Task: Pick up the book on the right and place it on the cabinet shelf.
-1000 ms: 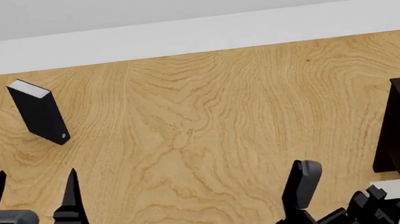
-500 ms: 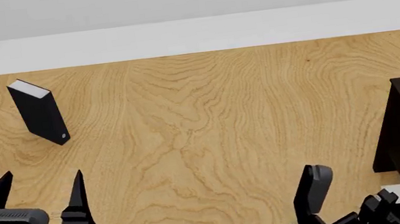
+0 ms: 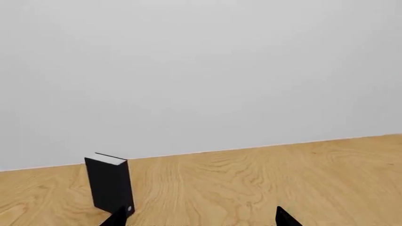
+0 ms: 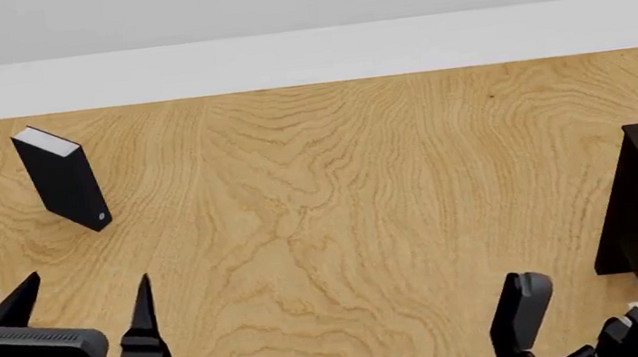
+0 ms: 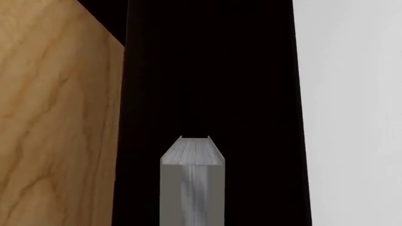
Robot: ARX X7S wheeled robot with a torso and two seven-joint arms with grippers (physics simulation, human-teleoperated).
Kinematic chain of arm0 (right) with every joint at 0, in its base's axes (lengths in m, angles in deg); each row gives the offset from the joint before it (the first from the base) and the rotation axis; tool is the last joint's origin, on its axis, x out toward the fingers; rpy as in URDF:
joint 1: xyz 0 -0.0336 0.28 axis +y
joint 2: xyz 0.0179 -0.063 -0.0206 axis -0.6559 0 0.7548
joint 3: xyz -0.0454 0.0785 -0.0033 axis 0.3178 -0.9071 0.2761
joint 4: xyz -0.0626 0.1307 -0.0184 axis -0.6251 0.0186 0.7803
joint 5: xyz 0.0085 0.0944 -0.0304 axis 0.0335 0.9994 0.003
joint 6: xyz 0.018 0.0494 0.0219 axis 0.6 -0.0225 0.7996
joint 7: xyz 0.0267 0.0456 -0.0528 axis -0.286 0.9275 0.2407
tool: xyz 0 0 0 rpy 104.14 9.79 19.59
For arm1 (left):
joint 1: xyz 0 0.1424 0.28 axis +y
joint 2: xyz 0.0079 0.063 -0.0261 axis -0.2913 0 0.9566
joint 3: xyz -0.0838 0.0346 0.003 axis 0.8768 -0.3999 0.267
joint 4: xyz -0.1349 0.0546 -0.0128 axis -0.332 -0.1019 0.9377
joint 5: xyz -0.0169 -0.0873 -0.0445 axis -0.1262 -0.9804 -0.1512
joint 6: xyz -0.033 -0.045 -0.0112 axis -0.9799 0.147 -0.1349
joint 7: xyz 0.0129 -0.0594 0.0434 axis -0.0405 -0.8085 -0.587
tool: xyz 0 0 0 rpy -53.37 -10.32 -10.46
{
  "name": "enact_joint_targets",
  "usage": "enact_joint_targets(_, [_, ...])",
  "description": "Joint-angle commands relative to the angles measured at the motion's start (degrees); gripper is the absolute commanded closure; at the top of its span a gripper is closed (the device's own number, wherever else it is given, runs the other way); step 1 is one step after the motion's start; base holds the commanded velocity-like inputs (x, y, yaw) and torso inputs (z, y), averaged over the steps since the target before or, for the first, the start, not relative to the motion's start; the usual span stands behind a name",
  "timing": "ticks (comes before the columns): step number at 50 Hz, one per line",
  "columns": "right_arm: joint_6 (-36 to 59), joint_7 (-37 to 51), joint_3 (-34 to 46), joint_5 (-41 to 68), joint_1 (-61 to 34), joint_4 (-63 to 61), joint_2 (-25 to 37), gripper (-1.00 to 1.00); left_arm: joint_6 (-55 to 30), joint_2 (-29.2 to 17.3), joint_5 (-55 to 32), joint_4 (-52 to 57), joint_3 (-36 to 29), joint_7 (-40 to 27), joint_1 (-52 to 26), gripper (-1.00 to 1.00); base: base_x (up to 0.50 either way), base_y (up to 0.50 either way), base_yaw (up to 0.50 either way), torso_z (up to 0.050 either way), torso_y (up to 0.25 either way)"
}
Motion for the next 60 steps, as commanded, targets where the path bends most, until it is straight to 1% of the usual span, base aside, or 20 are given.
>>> enact_joint_targets(1, [1.0, -1.8, 3.9, -8.4, 0.5, 0.0, 1.9, 1.00, 2.1, 1.2, 1.4, -5.6, -1.2, 0.7, -2.8, -1.00, 0.00, 0.00, 0.00, 0.010, 0.000])
enact_joint_targets(4, [0.2, -2.1, 3.6, -8.4, 0.9, 0.0, 2.4, 1.00, 3.4, 1.6, 1.8, -7.7, -1.5, 1.0, -3.6, -1.00, 0.00, 0.00, 0.00, 0.000, 0.003])
enact_joint_targets(14, [-0.3, -2.8, 3.1, -8.5, 1.4, 0.0, 3.9, 1.00, 9.6, 3.3, 2.9, -19.5, -1.0, 2.0, -7.1, -1.00, 0.00, 0.00, 0.00, 0.000, 0.001])
enact_joint_targets(35, [-0.3, -2.8, 3.1, -8.5, 1.4, 0.0, 3.9, 1.00, 4.4, 4.3, 4.6, -18.6, -3.0, -1.0, -9.2, -1.00, 0.00, 0.00, 0.00, 0.000, 0.001])
enact_joint_targets(50, [-0.3, -2.8, 3.1, -8.5, 1.4, 0.0, 3.9, 1.00, 4.8, 4.7, 4.8, -20.6, -3.8, -1.1, -9.9, -1.00, 0.00, 0.00, 0.00, 0.000, 0.001])
enact_joint_targets(51, [-0.3, -2.8, 3.1, -8.5, 1.4, 0.0, 3.9, -1.00, 4.8, 4.6, 4.8, -20.6, -3.8, -1.0, -9.9, -1.00, 0.00, 0.00, 0.00, 0.000, 0.000])
enact_joint_targets(60, [-0.3, -2.8, 3.1, -8.5, 1.4, 0.0, 3.9, -1.00, 5.6, 4.6, 4.3, -21.2, -3.6, -0.9, -10.1, -1.00, 0.00, 0.00, 0.00, 0.000, 0.001])
